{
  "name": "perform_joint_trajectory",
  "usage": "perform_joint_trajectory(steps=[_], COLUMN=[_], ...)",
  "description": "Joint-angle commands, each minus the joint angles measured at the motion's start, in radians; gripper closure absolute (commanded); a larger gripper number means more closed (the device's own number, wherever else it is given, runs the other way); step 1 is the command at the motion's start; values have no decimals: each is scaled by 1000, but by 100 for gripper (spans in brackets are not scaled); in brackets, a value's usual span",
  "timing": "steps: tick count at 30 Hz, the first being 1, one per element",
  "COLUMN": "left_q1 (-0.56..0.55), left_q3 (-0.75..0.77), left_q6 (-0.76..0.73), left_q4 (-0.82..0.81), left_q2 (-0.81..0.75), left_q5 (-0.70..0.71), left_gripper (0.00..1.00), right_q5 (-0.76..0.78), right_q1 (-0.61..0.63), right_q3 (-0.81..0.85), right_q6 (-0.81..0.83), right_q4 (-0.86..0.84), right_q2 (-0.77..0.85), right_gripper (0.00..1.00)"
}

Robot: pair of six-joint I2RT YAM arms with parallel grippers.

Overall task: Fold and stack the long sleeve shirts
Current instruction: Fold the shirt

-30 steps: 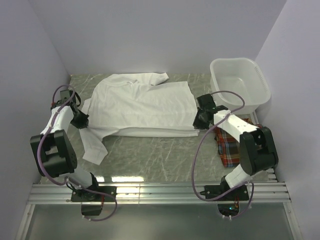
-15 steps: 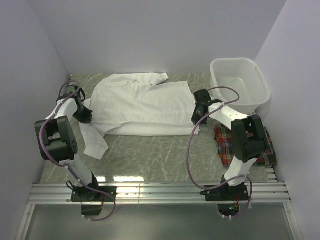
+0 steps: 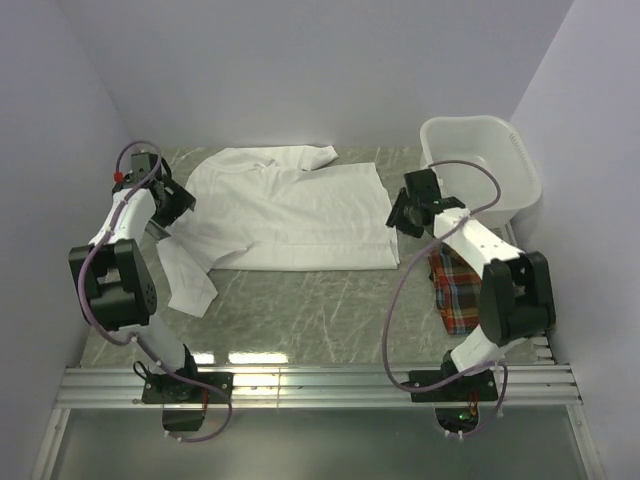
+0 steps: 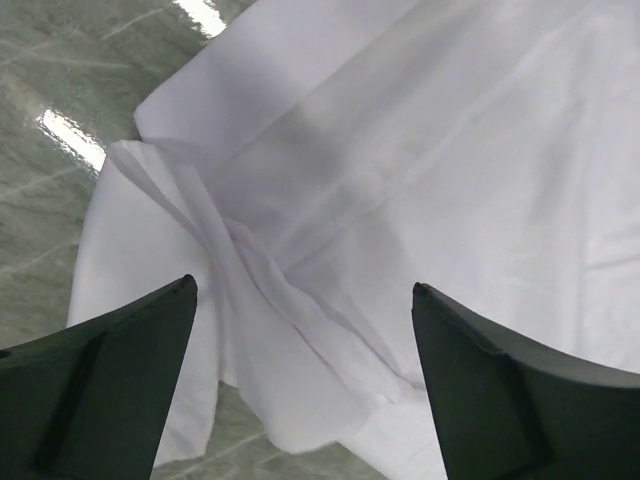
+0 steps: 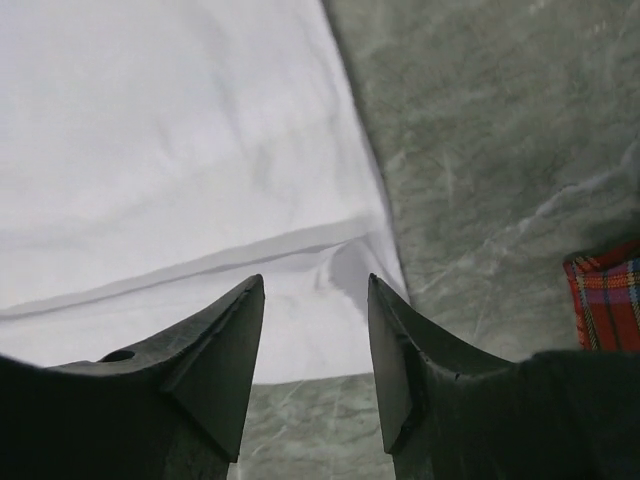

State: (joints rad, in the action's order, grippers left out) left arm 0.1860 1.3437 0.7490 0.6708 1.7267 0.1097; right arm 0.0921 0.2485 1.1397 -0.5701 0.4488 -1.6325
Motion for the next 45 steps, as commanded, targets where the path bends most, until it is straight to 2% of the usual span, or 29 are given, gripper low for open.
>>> perform_joint_trajectory(steps=[1, 6, 12, 16, 23, 26, 36, 39, 45], left_q1=[-19, -69, -103, -103, -106, -108, -114, -114, -114], left_q3=[40, -32, -188, -221, -225, -221, -195, -184, -183], left_q6=[-4, -34, -60, -69, -80, -77, -59, -54, -30], left_q4=[-2, 12, -3, -22, -56, -63, -83, -88, -103], left_q2=[-136, -237, -332, -320, -262, -240, -158, -136, -81], left_q5=[18, 50, 74, 81, 57, 61, 74, 90, 137], left_gripper=[4, 2, 2, 2, 2, 3, 6, 6, 8], right_q5=[-76, -170, -143, -153, -176, -177, -187, -186, -196], right_q1=[0, 11, 8, 8, 3, 2, -9, -26, -58], right_q3=[-47, -141, -153, -143, -126, -117, -86, -78, -57], right_q6=[52, 76, 102, 121, 122, 125, 131, 127, 125], right_q4=[-96, -154, -167, -191, -231, -245, -254, -259, -271], right_q2=[111, 129, 62, 11, -61, -70, -73, -73, -102], right_gripper=[48, 49, 46, 41, 41, 46, 93, 97, 98])
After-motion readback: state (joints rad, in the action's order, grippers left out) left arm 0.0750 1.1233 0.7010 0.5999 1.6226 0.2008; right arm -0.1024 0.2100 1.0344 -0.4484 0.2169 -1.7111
